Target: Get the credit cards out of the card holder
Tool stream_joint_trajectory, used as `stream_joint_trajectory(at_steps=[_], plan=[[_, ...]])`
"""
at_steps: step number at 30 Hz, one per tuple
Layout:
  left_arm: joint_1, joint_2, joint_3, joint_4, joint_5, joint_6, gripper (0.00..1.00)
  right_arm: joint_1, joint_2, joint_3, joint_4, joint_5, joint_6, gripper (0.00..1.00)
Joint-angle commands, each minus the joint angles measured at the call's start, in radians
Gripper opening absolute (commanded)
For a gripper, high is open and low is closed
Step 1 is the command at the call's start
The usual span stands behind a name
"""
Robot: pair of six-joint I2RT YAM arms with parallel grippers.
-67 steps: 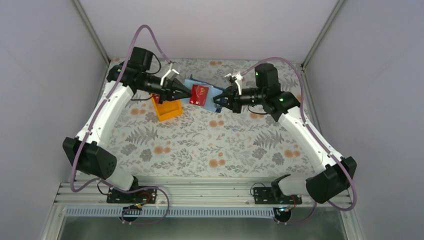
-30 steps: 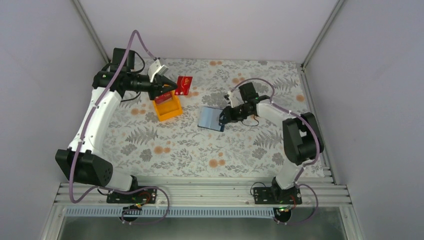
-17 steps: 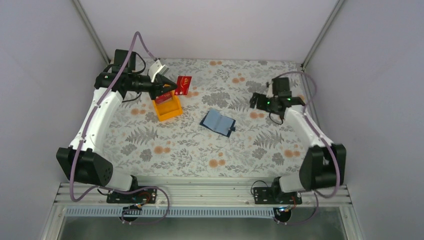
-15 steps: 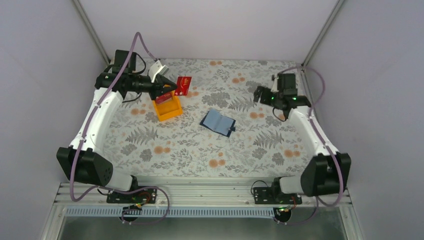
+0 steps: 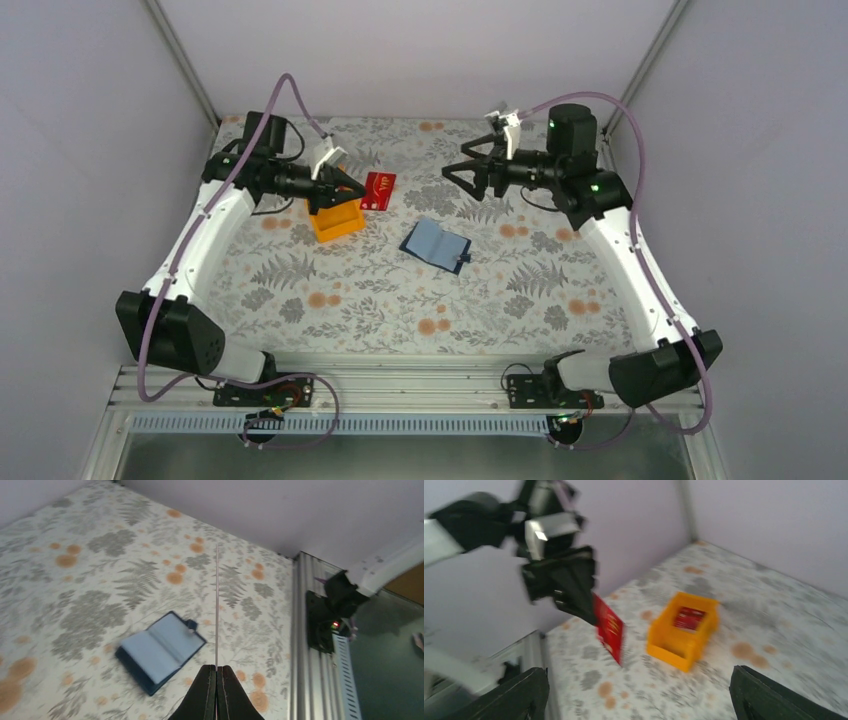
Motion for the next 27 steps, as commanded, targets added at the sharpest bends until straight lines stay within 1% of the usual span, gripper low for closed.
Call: stream_joint_trajectory(at_steps=[1, 2, 4, 7, 8, 10, 12, 16, 20, 22, 23, 27], plan=[[-0.058, 0.005, 0.002, -0.061, 0.122, 0.113, 0.02, 0.074, 0.052, 0.087, 0.004, -0.253, -0.107, 0.91], [-0.073, 0.009, 0.004, -0.081, 0.141, 0.147, 0.02, 0.093, 0.069, 0.103, -0.013, -0.237, -0.118, 0.88], [-0.101, 0.017, 0.010, -0.107, 0.169, 0.176, 0.02, 0.128, 0.119, 0.136, -0.068, -0.220, -0.153, 0.85], [-0.120, 0.034, 0.014, -0.111, 0.165, 0.176, 0.02, 0.170, 0.167, 0.170, -0.178, -0.243, -0.224, 0.82], [-0.125, 0.040, 0.013, -0.109, 0.158, 0.175, 0.02, 0.180, 0.174, 0.169, -0.206, -0.257, -0.250, 0.82], [-0.139, 0.046, 0.011, -0.109, 0.149, 0.175, 0.02, 0.205, 0.182, 0.149, -0.230, -0.236, -0.259, 0.82], [-0.150, 0.053, 0.015, -0.113, 0.149, 0.178, 0.02, 0.231, 0.192, 0.131, -0.239, -0.192, -0.260, 0.77], [-0.155, 0.066, 0.025, -0.125, 0.143, 0.189, 0.03, 0.246, 0.205, 0.112, -0.246, -0.173, -0.260, 0.60], [-0.159, 0.074, 0.030, -0.125, 0.139, 0.188, 0.03, 0.255, 0.234, 0.120, -0.240, -0.135, -0.231, 0.22], [-0.161, 0.077, 0.035, -0.128, 0.141, 0.188, 0.02, 0.254, 0.237, 0.118, -0.248, -0.123, -0.226, 0.07], [-0.161, 0.077, 0.036, -0.131, 0.143, 0.188, 0.02, 0.254, 0.233, 0.112, -0.247, -0.127, -0.221, 0.04], [-0.161, 0.077, 0.042, -0.136, 0.150, 0.192, 0.02, 0.253, 0.227, 0.101, -0.256, -0.109, -0.187, 0.04]])
